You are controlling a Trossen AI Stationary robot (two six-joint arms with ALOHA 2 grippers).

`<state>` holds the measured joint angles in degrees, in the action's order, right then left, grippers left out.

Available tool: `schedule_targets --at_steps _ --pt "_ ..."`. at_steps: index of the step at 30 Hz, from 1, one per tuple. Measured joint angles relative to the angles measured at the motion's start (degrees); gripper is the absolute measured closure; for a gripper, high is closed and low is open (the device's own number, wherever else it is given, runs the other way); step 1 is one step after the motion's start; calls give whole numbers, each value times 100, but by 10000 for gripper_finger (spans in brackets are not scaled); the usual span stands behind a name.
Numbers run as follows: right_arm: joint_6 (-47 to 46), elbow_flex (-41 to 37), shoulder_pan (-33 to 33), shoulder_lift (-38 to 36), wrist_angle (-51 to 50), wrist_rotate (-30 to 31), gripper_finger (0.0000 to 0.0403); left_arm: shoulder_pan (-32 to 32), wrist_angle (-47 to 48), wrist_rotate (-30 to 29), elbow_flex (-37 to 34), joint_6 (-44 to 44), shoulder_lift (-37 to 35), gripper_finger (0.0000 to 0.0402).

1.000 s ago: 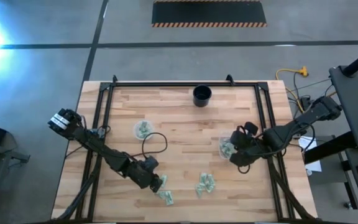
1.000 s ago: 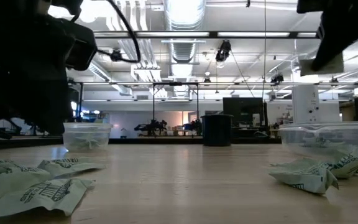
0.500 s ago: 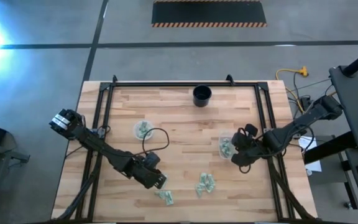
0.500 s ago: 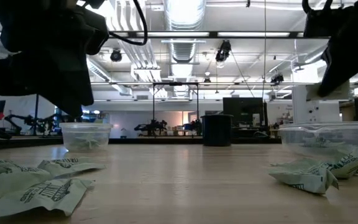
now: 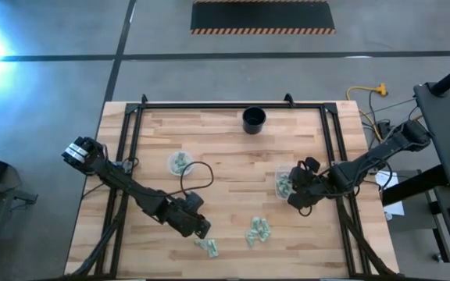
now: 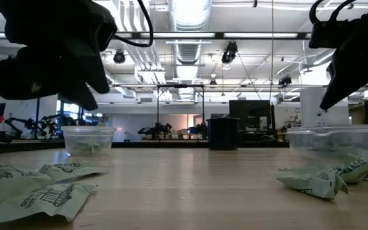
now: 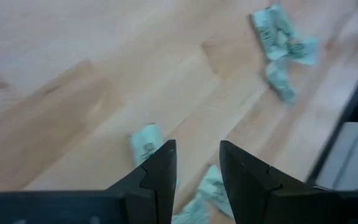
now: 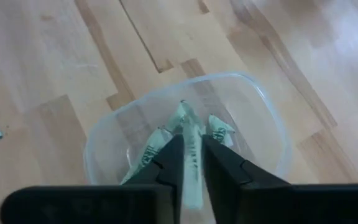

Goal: Pick and place items into bin
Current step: Put the white sweetener packet into the right transparent bin, then put the white sweetener packet into the left transparent bin

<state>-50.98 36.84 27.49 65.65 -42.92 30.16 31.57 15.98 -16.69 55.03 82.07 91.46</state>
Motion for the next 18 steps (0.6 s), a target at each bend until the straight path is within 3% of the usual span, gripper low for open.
schedule_targets --at_steps 9,18 --pt "113 104 18 -23 7 -15 281 -11 -203 158 -38 3 20 297" --pt "818 585 192 -94 32 -11 259 -9 852 292 386 805 231 297"
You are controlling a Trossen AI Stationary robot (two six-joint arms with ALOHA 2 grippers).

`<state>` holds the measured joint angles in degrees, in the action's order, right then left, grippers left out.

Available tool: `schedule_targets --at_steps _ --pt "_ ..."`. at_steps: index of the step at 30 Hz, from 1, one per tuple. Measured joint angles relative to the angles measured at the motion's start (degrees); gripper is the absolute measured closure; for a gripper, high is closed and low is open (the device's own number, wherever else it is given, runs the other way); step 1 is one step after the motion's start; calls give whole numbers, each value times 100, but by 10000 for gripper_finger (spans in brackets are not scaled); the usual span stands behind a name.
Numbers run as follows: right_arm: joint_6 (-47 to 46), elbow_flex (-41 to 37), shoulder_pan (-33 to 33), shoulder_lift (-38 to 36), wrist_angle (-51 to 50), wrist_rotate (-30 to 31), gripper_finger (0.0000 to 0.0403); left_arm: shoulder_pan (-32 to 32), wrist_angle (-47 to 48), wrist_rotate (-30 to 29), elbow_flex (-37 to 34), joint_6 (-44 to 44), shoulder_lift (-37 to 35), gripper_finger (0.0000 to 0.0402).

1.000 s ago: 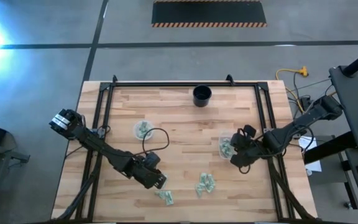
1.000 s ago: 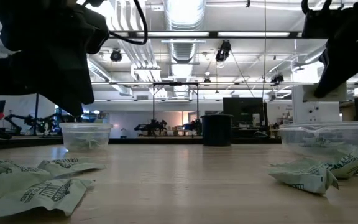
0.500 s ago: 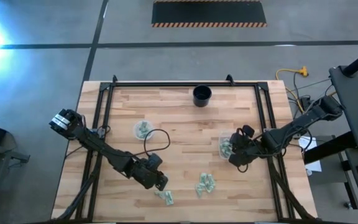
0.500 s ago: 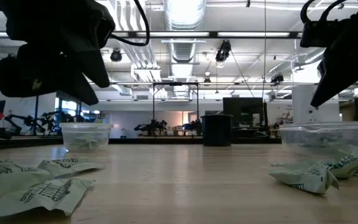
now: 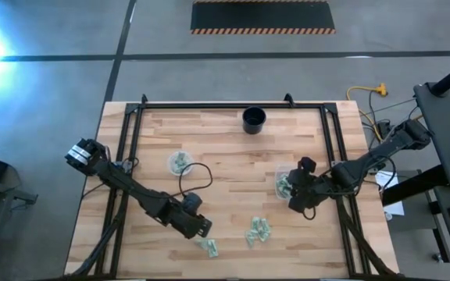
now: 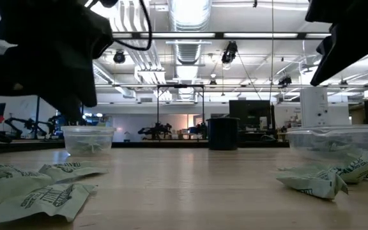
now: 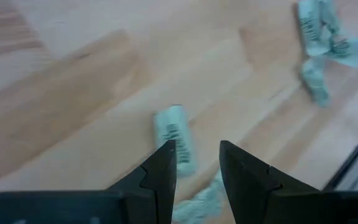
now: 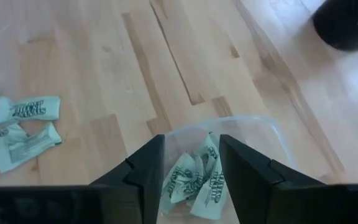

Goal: Pick and place items into bin
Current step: Put the white sweetener packet into the left transparent bin

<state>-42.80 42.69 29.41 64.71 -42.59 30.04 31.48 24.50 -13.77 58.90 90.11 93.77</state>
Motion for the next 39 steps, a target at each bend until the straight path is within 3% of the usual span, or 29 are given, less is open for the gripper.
schedule_targets --at_steps 8,15,23,39 --pt "164 -2 46 -4 -6 -4 269 -45 433 100 901 -728 615 290" --pt "249 -6 49 -15 23 -79 268 -114 558 183 1171 -795 994 226" --pt "300 -8 182 -21 417 -842 271 -176 1222 588 1200 -444 1043 173" --pt "423 -8 487 -21 925 -1078 273 -221 1099 681 1226 -368 1328 169"
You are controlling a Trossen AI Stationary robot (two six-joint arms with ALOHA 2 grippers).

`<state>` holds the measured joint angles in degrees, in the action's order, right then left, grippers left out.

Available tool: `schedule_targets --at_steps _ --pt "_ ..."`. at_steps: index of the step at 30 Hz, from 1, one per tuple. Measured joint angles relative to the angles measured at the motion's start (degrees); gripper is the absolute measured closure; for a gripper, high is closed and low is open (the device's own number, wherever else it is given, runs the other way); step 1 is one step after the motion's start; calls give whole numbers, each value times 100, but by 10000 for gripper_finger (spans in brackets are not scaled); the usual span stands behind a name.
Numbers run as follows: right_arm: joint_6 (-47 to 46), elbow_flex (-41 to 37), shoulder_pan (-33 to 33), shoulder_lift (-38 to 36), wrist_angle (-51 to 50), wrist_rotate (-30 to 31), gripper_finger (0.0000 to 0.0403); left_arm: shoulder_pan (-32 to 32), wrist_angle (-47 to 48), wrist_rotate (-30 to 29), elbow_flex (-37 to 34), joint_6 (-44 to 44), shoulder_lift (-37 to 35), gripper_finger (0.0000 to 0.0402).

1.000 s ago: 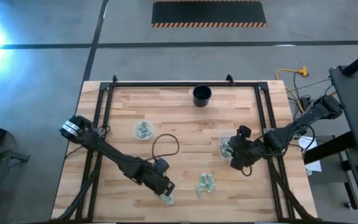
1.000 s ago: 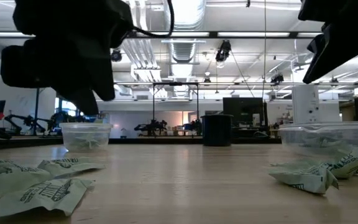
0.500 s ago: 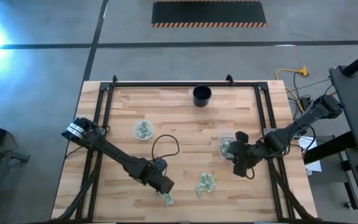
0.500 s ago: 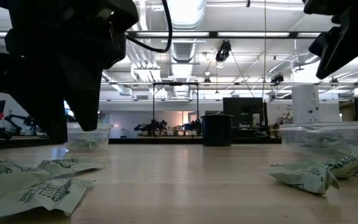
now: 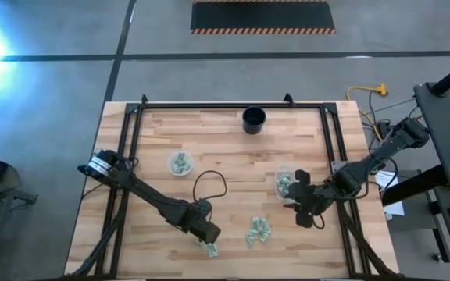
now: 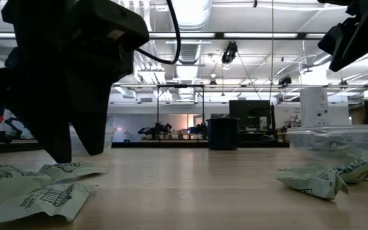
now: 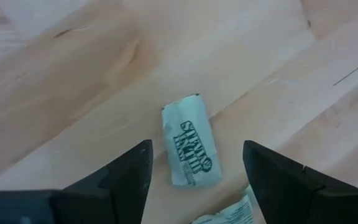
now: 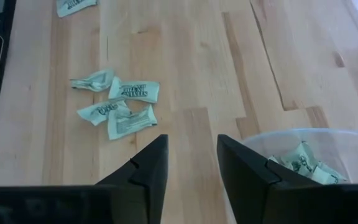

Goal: Pick and place items into bin
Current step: Put the white sweetener packet into the left transparent bin

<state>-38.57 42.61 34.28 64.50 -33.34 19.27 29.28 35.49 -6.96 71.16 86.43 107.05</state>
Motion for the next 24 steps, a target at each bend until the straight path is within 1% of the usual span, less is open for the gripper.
schedule_targets --at_steps 2,15,19,24 --pt "12 0 0 1 23 -2 276 -4 -120 8 9 0 37 169" --pt "125 0 8 1 182 -30 279 -4 -141 170 42 72 259 172" --pt "134 -7 73 14 517 -154 287 -4 -49 172 44 70 259 200" --pt "159 -39 176 191 1046 -446 296 -4 11 172 9 -38 262 257"
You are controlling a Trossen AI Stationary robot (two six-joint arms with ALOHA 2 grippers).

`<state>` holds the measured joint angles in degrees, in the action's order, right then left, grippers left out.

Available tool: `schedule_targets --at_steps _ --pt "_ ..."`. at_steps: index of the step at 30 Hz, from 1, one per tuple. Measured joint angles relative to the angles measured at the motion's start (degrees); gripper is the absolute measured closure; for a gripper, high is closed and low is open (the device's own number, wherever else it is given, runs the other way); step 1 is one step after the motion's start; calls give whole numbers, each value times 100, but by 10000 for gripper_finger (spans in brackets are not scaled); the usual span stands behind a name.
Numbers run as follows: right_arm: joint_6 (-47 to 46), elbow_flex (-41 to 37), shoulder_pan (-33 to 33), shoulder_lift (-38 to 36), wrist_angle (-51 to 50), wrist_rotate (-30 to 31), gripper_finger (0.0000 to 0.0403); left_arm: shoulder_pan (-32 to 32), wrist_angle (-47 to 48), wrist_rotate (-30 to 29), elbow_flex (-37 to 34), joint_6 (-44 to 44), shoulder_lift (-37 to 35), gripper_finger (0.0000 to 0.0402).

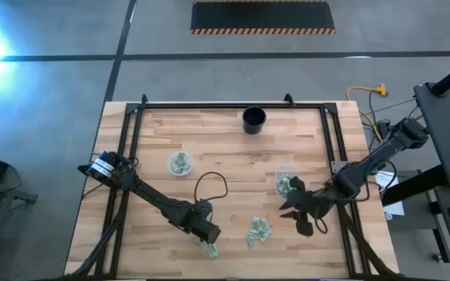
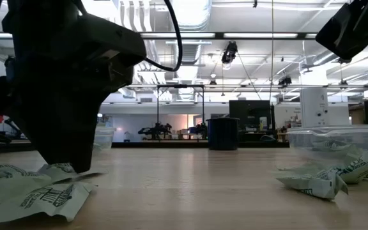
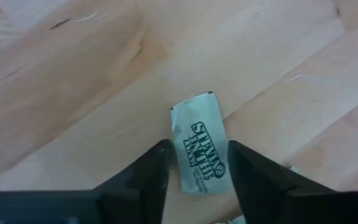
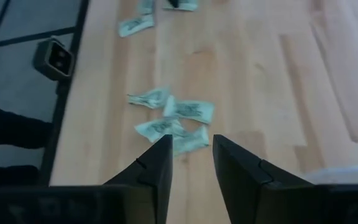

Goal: Pick and place items into bin
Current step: Put the white sweetener packet into the left transparent bin

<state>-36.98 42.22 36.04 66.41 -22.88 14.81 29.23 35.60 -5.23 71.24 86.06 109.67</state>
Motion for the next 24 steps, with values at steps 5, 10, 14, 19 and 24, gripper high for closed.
schedule_targets --at_steps 5,10,14,19,24 --pt "11 0 124 337 492 -40 303 0 75 -7 -28 -328 0 317" --pt "-175 44 124 755 824 -43 310 4 155 -94 -35 -684 2 375" --pt "-331 52 124 1055 1062 -115 315 4 157 -118 8 -911 1 396" --pt "-336 52 142 1444 1390 -607 322 0 61 -196 37 -1282 -141 395" --pt "-328 52 238 1877 1949 -653 322 -3 85 -298 37 -1745 -441 399"
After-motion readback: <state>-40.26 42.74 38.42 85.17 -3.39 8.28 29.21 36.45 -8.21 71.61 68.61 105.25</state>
